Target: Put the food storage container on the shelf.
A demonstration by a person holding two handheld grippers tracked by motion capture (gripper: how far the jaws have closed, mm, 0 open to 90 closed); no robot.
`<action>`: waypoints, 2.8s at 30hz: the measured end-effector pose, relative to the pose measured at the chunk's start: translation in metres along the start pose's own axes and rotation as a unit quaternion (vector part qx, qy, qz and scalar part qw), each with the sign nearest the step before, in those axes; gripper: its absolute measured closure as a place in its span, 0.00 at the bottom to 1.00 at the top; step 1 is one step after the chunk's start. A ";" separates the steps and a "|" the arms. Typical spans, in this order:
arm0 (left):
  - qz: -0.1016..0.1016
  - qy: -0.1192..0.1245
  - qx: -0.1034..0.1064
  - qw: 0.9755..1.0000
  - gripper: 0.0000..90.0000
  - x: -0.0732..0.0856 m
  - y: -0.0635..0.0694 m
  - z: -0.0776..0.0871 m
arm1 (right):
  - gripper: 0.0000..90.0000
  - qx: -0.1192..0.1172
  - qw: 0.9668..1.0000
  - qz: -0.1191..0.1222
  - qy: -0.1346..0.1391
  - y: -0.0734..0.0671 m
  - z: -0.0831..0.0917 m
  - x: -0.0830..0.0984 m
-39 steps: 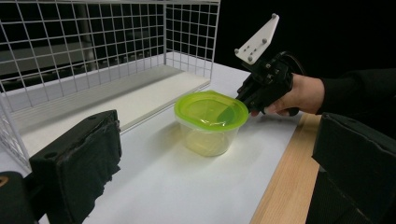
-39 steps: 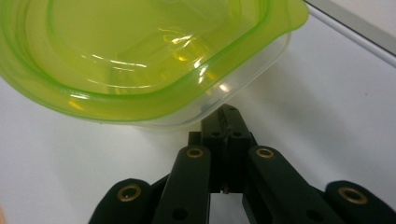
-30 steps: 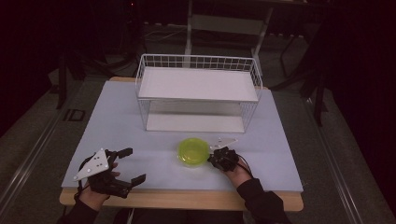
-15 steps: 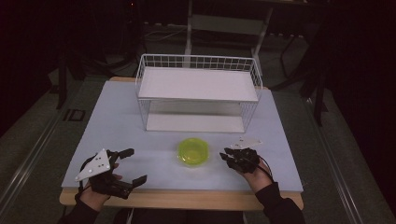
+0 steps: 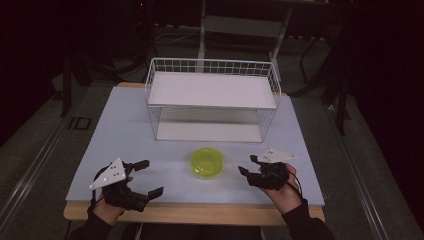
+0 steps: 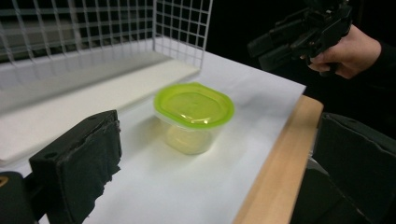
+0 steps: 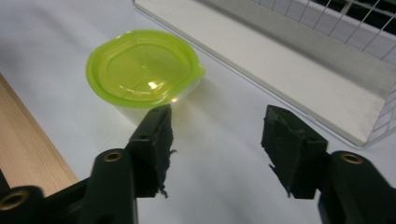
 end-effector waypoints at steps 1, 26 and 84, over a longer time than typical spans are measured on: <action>0.002 -0.009 0.001 1.000 0.02 0.000 0.001 -0.003 | 0.48 0.004 1.000 0.000 0.001 0.000 0.001 -0.001; 0.035 -0.103 0.016 0.994 0.02 -0.032 0.002 -0.056 | 0.50 -0.078 0.989 -0.124 0.018 -0.009 -0.013 -0.041; 0.227 -0.241 -0.046 0.943 0.90 -0.017 0.002 -0.103 | 0.89 -0.113 0.960 -0.253 -0.032 -0.013 -0.063 -0.039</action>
Point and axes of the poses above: each handheld gripper's, and its own axes: z roughly backward along the jaws, x roughly out of its underside, y roughly to its right, the point moved 8 cm from there along -z, roughly forward along the jaws, and after that the axes turned 15 degrees about -x, right-handed, at the moved point
